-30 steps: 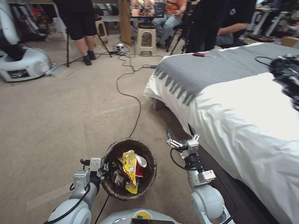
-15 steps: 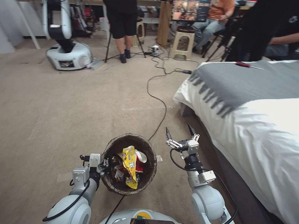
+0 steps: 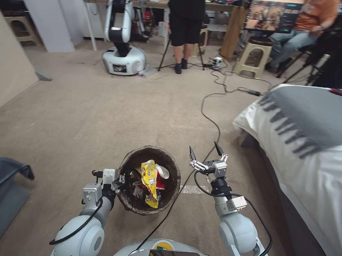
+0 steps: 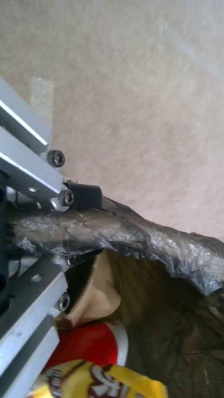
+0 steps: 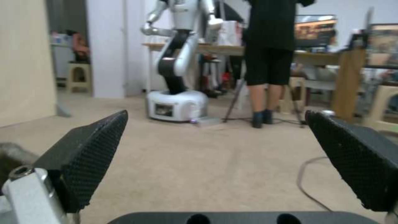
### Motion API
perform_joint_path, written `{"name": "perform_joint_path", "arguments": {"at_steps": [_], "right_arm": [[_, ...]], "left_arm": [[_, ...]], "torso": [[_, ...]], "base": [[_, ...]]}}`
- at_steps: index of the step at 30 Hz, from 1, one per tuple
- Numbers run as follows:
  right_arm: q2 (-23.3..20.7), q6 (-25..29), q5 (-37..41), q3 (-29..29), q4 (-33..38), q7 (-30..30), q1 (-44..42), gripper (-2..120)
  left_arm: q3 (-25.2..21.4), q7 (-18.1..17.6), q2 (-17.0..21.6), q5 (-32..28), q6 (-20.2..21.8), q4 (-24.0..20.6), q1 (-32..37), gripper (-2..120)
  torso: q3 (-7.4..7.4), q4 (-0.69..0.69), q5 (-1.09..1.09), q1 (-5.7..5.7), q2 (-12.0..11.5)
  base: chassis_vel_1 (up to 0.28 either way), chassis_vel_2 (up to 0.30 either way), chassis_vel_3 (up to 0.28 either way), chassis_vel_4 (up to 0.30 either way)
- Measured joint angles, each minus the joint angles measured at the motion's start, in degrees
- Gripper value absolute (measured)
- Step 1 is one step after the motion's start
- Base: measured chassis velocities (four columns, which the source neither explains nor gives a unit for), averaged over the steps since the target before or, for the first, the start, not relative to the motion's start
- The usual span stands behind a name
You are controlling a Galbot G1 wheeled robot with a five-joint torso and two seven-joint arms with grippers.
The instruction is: Pick up the trash bin, then pick up the garbage from the floor and place it into the trash bin.
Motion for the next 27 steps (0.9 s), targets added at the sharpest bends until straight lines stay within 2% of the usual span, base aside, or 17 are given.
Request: {"name": "perform_joint_path", "arguments": {"at_steps": [2,7,10,11,13,16,19,22,24,26,27], "right_arm": [[0.02,0.0,-0.03,-0.03,-0.1,-0.03,0.06,100],[0.09,-0.02,-0.03,-0.03,-0.17,-0.04,0.14,100],[0.2,-0.02,-0.06,-0.02,-0.2,-0.07,0.06,100],[0.38,-0.01,-0.17,-0.04,-0.21,-0.1,-0.04,100],[0.51,0.02,-0.26,-0.09,-0.21,-0.14,-0.15,100],[0.82,0.34,-0.63,-0.23,-0.21,-0.36,-0.64,100],[0.96,0.53,-0.75,-0.23,-0.09,-0.49,-0.97,100],[1.02,0.66,-0.81,-0.2,0.04,-0.6,-1.16,100],[1.05,0.91,-0.97,-0.16,0.19,-0.81,-1.61,100],[1.06,0.92,-0.98,-0.16,0.2,-0.82,-1.62,100],[1.17,1.15,-1.08,-0.13,0.3,-0.96,-1.97,100]], "left_arm": [[-0.47,0.61,0.25,-0.58,-0.91,0.23,-0.83,0],[-1.18,0.41,0.75,-3.51,-0.21,0.67,-2.65,0],[-1.55,-0.69,1.0,-6.21,1.25,1.02,-3.58,0],[-1.82,-2.59,1.12,-9.07,3.2,1.52,-4.3,0],[-2.03,-3.52,1.13,-10.22,4.13,1.96,-4.65,0],[-3.1,-6.57,1.3,-16.17,6.67,4.15,-6.36,0],[-3.91,-7.5,1.34,-18.97,7.56,6.29,-7.6,0],[-4.38,-7.91,1.37,-19.78,7.95,7.34,-8.15,0],[-5.16,-8.67,1.35,-20.65,8.58,10.33,-9.39,0],[-5.2,-8.72,1.34,-20.69,8.64,10.54,-9.45,0],[-5.52,-9.24,1.27,-21.12,9.08,12.67,-9.94,0]], "torso": [[0.0,0.0,0.0,0.0,0.0],[0.0,-0.04,0.0,0.0,0.0],[0.0,-0.05,0.0,0.0,0.0],[0.0,-0.04,0.0,0.0,0.0],[0.0,-0.03,-0.01,0.0,0.0],[0.0,-0.03,0.0,0.0,0.0],[0.0,-0.04,-0.01,0.0,0.0],[0.0,-0.04,-0.01,0.0,0.0],[0.0,-0.02,-0.01,0.0,0.0],[0.0,-0.02,-0.01,0.0,0.0],[0.0,-0.03,-0.01,0.01,0.0]], "base": [[0.109,0.085,0.099,0.105],[0.027,0.024,0.029,0.026],[0.0,0.0,0.0,0.0],[0.0,0.0,0.0,0.0],[0.0,0.0,0.0,0.0],[0.0,0.0,0.0,0.0],[0.0,0.0,0.0,0.0],[0.0,0.0,0.0,0.0],[0.0,0.0,0.0,0.0],[0.0,0.0,0.0,0.0],[0.0,0.0,0.0,0.0]]}}
